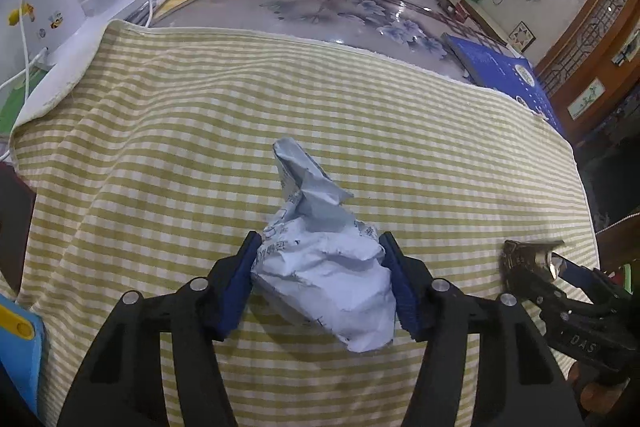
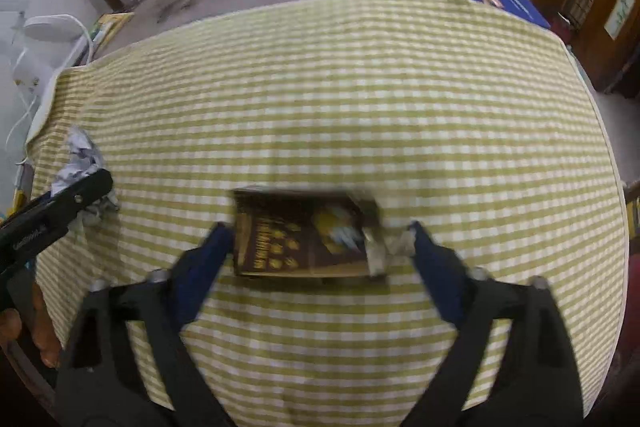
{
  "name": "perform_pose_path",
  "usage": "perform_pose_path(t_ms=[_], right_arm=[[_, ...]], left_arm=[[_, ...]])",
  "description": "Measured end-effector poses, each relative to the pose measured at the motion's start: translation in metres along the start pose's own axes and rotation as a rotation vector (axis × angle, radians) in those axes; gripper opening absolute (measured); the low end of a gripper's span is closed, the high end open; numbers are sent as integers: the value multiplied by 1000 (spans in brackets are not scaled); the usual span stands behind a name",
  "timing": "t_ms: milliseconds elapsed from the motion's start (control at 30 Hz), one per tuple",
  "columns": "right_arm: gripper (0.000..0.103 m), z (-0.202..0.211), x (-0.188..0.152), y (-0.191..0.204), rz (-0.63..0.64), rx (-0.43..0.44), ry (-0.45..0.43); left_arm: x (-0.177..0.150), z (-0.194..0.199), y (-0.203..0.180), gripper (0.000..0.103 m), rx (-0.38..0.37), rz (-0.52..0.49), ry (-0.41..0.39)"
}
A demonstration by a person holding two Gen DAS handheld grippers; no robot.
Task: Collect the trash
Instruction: 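Grasp the crumpled white paper with the left tool while the right tool grasps the brown cigarette box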
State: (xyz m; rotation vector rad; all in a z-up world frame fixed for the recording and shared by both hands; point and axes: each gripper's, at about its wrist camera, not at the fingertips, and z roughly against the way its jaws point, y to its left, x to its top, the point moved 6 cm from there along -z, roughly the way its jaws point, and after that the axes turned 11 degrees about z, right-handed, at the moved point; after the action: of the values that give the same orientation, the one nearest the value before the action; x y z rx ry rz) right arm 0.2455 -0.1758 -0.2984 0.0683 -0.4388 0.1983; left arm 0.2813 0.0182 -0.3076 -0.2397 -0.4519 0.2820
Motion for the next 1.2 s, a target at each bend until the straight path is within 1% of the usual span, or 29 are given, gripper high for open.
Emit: perform_pose_path(t_ms=[33, 67, 100, 133, 167, 233, 333, 400, 433, 467, 500, 533, 567, 633, 667, 700, 733, 767, 800, 900, 1000, 1067, 1167, 1200], right_arm=[[47, 5, 1, 1, 9, 9, -10], [38, 9, 2, 1, 12, 9, -12], [33, 14, 4, 1, 17, 16, -19], [26, 20, 4, 1, 22, 20, -29], [20, 27, 3, 1, 24, 24, -45], [16, 41, 2, 1, 25, 40, -71], [17, 44, 0, 7, 35, 73, -63], [22, 45, 0, 9, 33, 87, -74], [30, 41, 4, 14, 31, 96, -68], [44, 38, 3, 16, 32, 111, -52], [51, 36, 2, 20, 39, 130, -28], [66, 38, -1, 23, 49, 131, -26], [75, 41, -1, 24, 70, 117, -43], [83, 46, 4, 28, 143, 91, -69], [88, 44, 8, 31, 207, 80, -62], [91, 41, 12, 33, 261, 77, -46], [93, 35, 15, 37, 341, 73, -17], [93, 28, 19, 42, 456, 57, 23], [93, 23, 21, 45, 530, 53, 46], [93, 7, 25, 60, 792, 97, 163], [93, -8, 31, 68, 974, 64, 239], [93, -18, 32, 76, 1069, 71, 284], [93, -23, 30, 86, 1141, 95, 315], [93, -24, 28, 90, 1164, 114, 347]], left_arm=[[0, 2, 1, 55, 0, 8, -4], [0, 5, 2, 55, 0, 11, -10], [0, 11, 2, 55, 2, 11, -21], [-1, 17, 2, 55, 3, 5, -33], [-1, 23, 0, 55, 3, -2, -47], [-3, 34, -2, 55, 1, -18, -67], [-7, 50, -6, 55, -5, -29, -89], [-9, 59, -5, 55, -9, -21, -101], [-10, 64, -4, 55, -9, -17, -106], [-12, 68, -3, 55, -10, -14, -109], [-13, 70, -2, 55, -10, -12, -110], [-14, 73, 1, 55, -7, -11, -113], [-14, 76, 3, 55, -3, -11, -116], [-15, 77, 9, 55, 5, -7, -115], [-15, 75, 12, 56, 5, -1, -109], [-16, 75, 14, 56, 5, 4, -104], [-16, 73, 17, 56, 5, 9, -99], [-15, 71, 19, 56, 5, 13, -97], [-15, 70, 19, 56, 3, 15, -94], [-13, 66, 20, 56, -7, 23, -86], [-12, 60, 19, 56, -15, 27, -76], [-12, 56, 18, 56, -20, 30, -70], [-12, 51, 16, 56, -23, 27, -62], [-12, 50, 16, 56, -22, 22, -62]])
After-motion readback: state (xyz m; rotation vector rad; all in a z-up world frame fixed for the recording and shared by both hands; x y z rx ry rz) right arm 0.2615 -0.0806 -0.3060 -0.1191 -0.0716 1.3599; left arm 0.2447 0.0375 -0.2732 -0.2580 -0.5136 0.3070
